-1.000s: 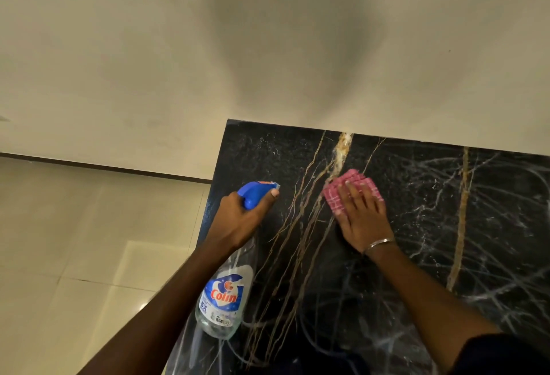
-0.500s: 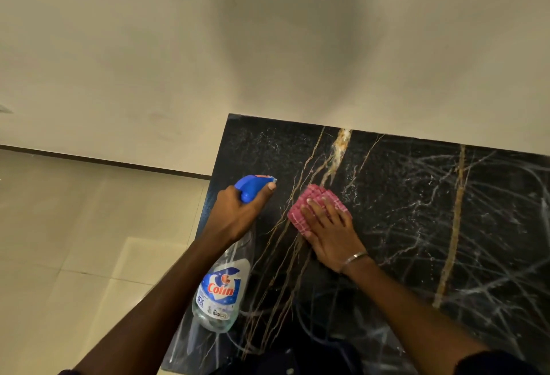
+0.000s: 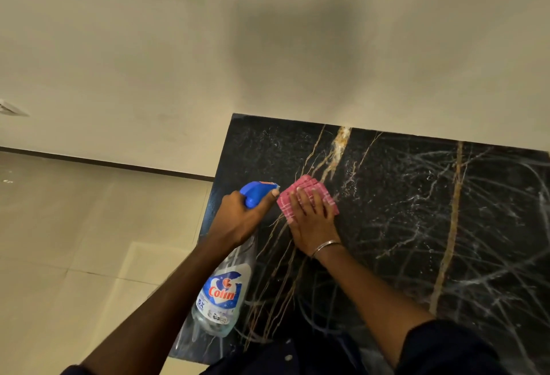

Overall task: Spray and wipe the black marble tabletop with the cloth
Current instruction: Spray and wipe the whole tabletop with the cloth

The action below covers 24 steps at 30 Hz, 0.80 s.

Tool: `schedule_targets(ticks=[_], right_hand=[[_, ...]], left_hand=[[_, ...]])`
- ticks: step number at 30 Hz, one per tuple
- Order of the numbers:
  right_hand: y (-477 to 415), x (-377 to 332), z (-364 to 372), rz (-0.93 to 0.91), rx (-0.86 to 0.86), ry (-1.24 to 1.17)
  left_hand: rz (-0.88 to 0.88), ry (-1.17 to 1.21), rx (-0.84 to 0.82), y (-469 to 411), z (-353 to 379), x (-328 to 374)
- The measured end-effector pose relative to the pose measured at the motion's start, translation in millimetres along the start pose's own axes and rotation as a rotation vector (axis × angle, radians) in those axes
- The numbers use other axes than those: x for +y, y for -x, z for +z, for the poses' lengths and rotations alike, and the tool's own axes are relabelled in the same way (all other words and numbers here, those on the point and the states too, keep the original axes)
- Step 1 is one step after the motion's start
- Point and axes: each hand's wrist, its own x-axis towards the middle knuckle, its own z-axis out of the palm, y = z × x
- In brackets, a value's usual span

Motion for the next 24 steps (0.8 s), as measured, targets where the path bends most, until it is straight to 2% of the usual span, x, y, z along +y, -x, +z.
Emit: schedule_targets(ticks=[2,4,9,13,15,20,24], right_hand=[[16.4,7.6,3.6,-0.083,0.018,0.003],[30.4,32.8,4.4,-0.068,0.029,0.018],[61.3,98.4,-0.8,0.298,0.107,0.001],[59.7,87.2,-4.2,0.452,0.113,-0.07],[57.2,57.7,-2.5,0.405,0.103,-0.094],[56.7,-31.0,7.9,0.035,-0.006,-0.05],[58.8,-14.4,12.0,-0.094,0.04,0.024]], left_hand=[[-0.009,-0.009,-0.001,2.8,0.5,-2.7],[-0.022,-0.013,-0.011,6.2,0.1,-6.6],[-0.029,-0.017,-0.01,20.7,-3.4,-20.0],[-0.014,-0.056,-0.016,32.1,-7.0,-29.3],[-0.025,-0.075,-0.023,39.0,-8.6,-35.7],[-0.089,-0.07,0.015,57.6,-13.9,-50.4],[-0.078,-0.099,0.002,65.5,-19.1,-56.8]])
